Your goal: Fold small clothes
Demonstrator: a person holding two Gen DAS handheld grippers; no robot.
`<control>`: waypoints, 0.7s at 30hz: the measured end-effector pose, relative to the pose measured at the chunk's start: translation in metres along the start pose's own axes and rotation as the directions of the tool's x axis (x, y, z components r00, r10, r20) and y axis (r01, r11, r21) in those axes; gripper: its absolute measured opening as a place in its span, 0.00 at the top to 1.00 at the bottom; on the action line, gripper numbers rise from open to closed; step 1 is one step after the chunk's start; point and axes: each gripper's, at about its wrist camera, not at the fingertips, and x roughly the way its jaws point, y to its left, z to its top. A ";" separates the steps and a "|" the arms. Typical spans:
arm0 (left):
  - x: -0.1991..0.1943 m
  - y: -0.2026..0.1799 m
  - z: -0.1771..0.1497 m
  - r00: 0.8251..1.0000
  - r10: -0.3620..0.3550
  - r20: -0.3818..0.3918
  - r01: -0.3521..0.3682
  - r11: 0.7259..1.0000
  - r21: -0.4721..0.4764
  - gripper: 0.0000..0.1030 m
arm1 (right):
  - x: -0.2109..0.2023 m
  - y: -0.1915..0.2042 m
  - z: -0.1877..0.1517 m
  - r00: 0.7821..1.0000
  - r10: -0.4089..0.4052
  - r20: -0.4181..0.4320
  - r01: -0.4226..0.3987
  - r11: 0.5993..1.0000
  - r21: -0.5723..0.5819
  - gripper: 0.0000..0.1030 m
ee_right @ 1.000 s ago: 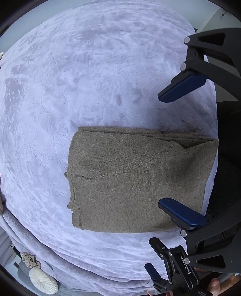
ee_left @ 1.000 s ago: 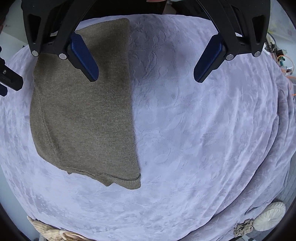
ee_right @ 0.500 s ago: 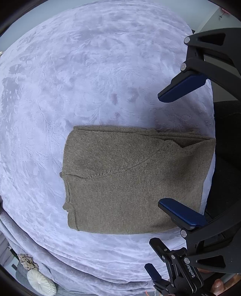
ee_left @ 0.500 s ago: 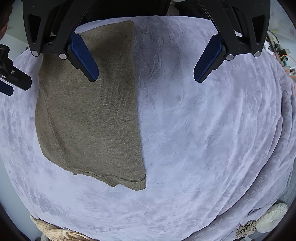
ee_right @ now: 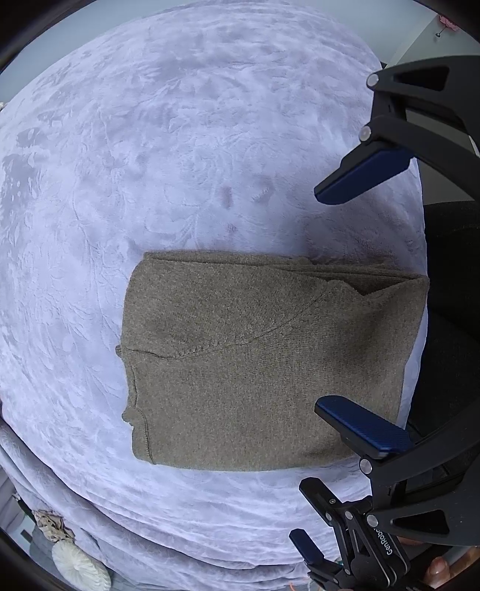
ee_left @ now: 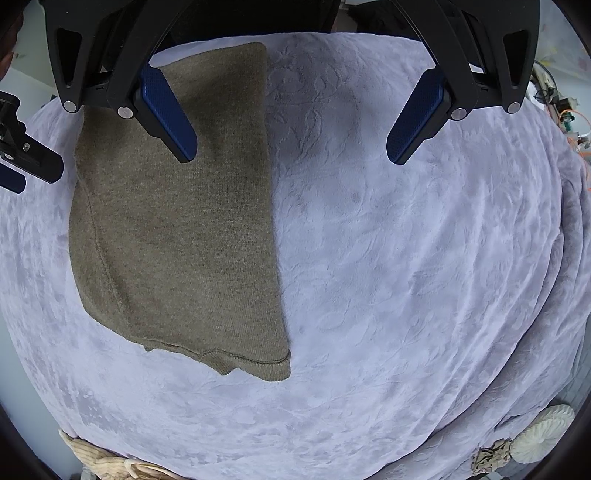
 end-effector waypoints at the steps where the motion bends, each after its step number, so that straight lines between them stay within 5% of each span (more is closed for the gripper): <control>1: 0.000 0.000 0.000 1.000 0.000 0.000 0.000 1.000 -0.001 0.00 | 0.000 0.000 0.000 1.000 -0.001 0.000 0.001 1.000 0.000 0.00; 21: 0.002 -0.001 0.001 1.000 0.005 -0.010 -0.005 1.000 0.003 0.00 | 0.001 -0.001 0.000 1.000 -0.003 -0.005 0.003 1.000 0.008 0.00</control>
